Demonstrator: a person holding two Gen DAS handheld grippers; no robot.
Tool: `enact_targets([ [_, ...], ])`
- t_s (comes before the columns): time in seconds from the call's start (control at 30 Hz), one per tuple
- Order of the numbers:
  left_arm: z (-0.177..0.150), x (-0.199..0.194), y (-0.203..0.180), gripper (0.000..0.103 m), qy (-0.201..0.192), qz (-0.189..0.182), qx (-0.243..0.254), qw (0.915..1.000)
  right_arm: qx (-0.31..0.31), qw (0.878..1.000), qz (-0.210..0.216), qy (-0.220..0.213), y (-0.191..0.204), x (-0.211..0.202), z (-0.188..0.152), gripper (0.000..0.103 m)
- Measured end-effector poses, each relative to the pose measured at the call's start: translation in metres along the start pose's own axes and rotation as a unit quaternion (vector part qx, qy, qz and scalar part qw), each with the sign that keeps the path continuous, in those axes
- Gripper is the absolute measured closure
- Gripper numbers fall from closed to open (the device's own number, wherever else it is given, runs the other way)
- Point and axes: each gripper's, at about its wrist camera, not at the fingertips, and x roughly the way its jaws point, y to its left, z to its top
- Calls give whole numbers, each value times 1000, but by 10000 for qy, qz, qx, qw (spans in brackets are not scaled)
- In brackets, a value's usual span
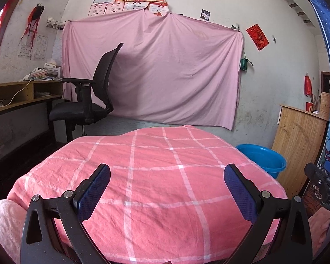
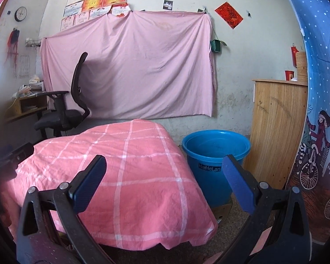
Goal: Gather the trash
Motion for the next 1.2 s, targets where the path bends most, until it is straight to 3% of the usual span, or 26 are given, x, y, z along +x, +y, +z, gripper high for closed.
enact_targets([
  [1.2, -11, 12, 1, 2, 103, 78, 85, 9999, -35, 9998, 57, 162, -7, 13, -5, 0],
])
